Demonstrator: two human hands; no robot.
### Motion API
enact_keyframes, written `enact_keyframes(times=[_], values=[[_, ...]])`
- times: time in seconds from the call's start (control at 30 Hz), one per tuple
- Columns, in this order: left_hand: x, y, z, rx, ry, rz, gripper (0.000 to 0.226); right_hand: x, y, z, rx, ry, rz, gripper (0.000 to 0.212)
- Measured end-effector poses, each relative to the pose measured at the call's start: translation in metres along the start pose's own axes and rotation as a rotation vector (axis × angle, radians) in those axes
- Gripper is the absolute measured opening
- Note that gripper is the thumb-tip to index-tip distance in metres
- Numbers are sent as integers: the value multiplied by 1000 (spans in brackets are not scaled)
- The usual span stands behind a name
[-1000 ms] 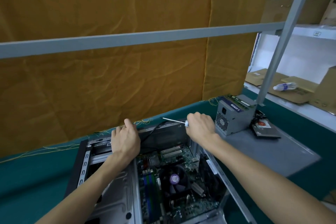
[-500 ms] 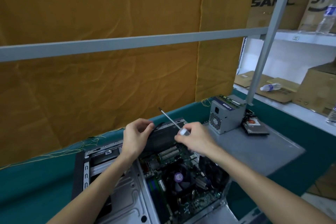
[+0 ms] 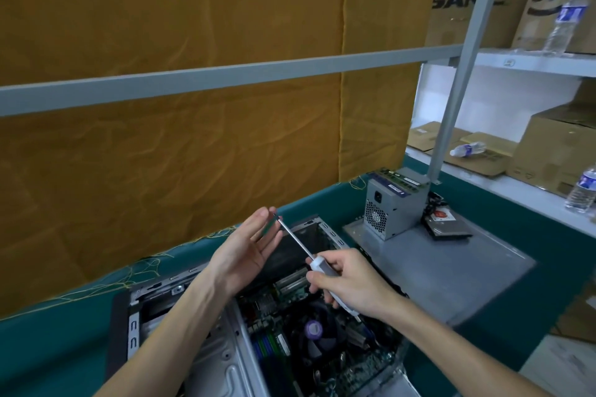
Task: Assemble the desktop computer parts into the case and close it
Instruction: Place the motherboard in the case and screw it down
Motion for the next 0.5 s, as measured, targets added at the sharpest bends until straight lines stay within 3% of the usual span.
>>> enact_keyframes(times=[0.13, 0.47, 0.5], values=[[4, -7, 0, -93, -9, 76, 10, -1, 2, -3, -1, 13, -7, 13], [8, -7, -5, -144, -23, 93, 11, 2, 2, -4, -15, 45, -2, 9], [7, -5, -5, -145, -16, 89, 14, 1, 3, -6, -31, 29, -24, 16]])
Point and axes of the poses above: each hand's wrist, its own x-axis away from the middle knuckle, its own y-axis out of the back of the hand, z = x × y, the point moved 10 cm from there along -x, towards the middle knuckle, and after that the axes turned 5 degrees about -y, right-handed, at the moved point
